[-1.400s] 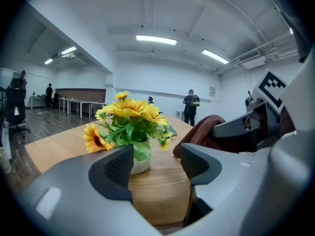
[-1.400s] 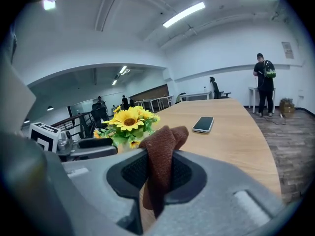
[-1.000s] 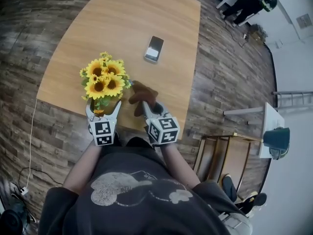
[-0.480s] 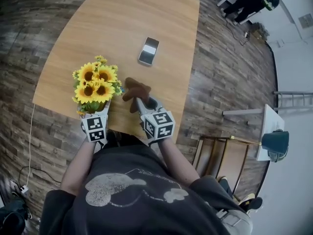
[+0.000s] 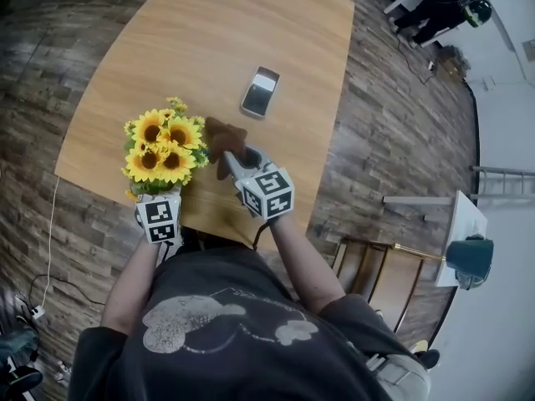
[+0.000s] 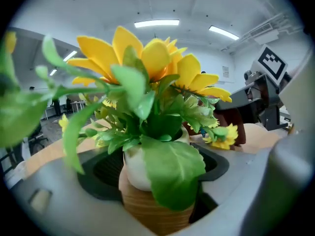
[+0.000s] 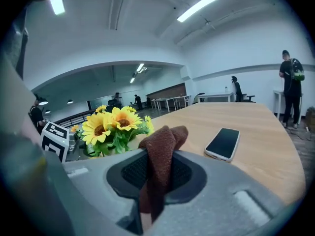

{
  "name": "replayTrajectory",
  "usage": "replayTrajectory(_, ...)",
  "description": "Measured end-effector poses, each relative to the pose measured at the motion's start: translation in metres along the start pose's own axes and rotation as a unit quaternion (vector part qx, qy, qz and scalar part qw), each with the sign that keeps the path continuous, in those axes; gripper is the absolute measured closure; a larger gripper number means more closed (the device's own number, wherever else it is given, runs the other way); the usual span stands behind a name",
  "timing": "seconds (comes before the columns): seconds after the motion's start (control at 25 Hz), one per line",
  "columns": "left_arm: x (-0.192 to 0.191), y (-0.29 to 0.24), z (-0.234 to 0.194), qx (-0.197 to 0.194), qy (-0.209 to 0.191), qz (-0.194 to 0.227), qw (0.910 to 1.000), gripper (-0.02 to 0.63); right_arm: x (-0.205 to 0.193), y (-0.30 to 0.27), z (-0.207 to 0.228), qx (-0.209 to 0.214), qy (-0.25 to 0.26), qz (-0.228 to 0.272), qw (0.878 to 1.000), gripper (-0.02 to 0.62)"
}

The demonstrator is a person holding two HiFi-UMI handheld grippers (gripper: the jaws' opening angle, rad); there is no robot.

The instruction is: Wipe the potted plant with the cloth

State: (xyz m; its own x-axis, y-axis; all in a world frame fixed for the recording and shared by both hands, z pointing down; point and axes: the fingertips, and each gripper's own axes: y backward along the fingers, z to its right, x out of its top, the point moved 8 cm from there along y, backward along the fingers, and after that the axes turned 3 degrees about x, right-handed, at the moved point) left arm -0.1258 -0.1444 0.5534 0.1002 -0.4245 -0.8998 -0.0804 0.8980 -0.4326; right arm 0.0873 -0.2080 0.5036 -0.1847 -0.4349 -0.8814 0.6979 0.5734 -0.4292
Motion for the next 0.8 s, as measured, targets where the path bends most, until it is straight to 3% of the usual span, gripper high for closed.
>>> replayTrajectory(0.28, -0.002, 0.002, -0.003, -0.012, -0.002, 0.001, 0.9999, 0.153, 0.018, -0.046, 0.012, 0.045, 0.018, 0.017, 0.999, 0.540)
replayTrajectory(0.64, 0.000, 0.004, -0.005, -0.023, -0.005, -0.001, 0.9997, 0.153, -0.002, -0.098, 0.007, 0.149, -0.002, -0.046, 0.988, 0.540)
replayTrajectory(0.8, 0.001, 0.004, -0.004, -0.022, -0.003, -0.001, 0.9998, 0.153, -0.005, -0.104, -0.002, 0.176, 0.030, -0.061, 0.982, 0.541)
